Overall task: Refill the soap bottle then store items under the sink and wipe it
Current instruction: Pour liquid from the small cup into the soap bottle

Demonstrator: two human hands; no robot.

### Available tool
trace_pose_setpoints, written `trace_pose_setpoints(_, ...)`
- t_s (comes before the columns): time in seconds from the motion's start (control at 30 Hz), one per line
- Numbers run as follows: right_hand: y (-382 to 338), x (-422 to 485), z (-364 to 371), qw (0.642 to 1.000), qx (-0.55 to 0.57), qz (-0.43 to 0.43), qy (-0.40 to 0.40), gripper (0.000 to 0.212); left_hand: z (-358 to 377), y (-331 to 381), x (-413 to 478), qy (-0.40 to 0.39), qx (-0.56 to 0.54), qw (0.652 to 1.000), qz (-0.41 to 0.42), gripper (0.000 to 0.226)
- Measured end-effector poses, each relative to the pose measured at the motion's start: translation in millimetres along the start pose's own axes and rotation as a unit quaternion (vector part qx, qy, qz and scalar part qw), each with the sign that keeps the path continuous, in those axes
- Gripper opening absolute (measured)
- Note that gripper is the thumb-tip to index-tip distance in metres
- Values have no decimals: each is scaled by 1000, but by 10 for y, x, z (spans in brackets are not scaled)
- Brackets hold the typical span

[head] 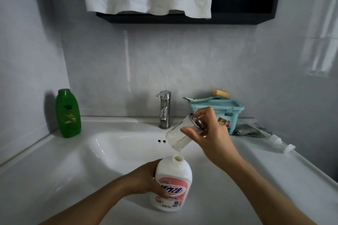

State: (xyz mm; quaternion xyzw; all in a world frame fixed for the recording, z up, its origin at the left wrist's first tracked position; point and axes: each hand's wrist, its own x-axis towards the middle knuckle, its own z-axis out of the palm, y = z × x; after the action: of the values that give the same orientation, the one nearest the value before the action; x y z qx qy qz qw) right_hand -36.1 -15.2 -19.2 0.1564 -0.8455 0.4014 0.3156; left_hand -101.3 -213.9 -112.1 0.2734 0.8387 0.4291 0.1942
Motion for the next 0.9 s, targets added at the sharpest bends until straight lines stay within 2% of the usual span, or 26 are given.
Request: trace_pose_setpoints(0.9, 9, 7, 3, 1000, 4, -14, 7, 44, -2, -34, 11, 3, -6, 1000, -1, 69)
